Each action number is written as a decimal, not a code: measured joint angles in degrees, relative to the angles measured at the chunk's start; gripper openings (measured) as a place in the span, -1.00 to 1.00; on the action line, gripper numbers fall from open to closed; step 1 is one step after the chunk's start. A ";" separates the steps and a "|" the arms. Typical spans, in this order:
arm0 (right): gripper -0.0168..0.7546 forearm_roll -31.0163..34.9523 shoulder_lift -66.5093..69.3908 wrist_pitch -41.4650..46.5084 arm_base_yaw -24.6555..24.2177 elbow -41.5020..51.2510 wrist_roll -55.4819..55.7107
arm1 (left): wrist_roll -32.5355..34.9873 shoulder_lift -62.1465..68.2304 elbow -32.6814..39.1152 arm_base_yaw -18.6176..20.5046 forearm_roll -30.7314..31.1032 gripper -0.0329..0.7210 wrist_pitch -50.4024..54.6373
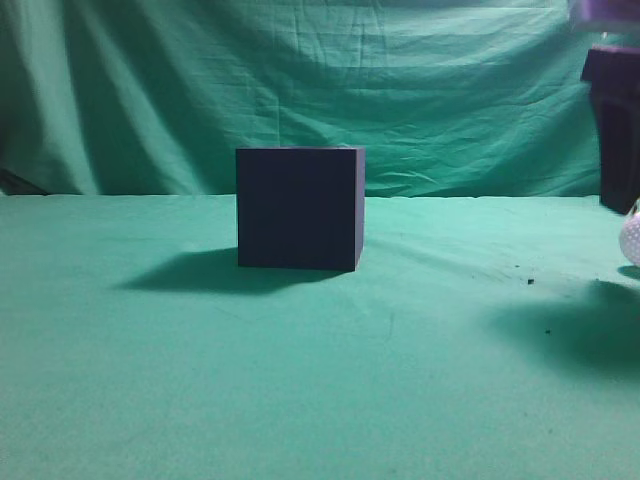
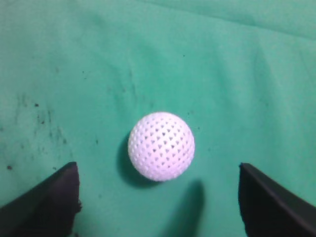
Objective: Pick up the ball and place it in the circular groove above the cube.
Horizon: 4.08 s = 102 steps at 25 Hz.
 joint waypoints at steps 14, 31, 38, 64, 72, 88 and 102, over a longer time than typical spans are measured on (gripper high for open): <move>-0.14 0.00 8.24 -6.68 0.00 -1.50 2.49 | 0.00 0.00 0.00 0.00 0.00 -0.91 0.00; -0.13 1.45 5.02 10.04 17.53 -26.79 1.52 | 0.00 0.00 0.00 0.00 0.00 -0.91 0.00; -0.13 1.34 13.27 7.58 25.90 -33.04 1.20 | 0.00 0.00 0.00 0.00 0.00 -0.91 0.00; -0.68 -1.30 12.65 23.55 26.26 -46.26 2.71 | 0.00 0.00 0.00 0.00 0.00 -0.91 0.00; -0.96 -0.24 -0.23 31.36 26.26 -46.31 4.31 | 0.00 0.00 0.00 0.00 0.00 -0.91 0.00; -0.96 -0.10 -38.57 23.57 26.26 -15.29 8.28 | 0.00 0.00 0.00 0.00 0.00 -0.91 0.00; -0.96 1.07 -68.20 20.26 26.26 5.63 5.01 | 0.00 0.00 0.00 0.00 0.00 -0.91 0.00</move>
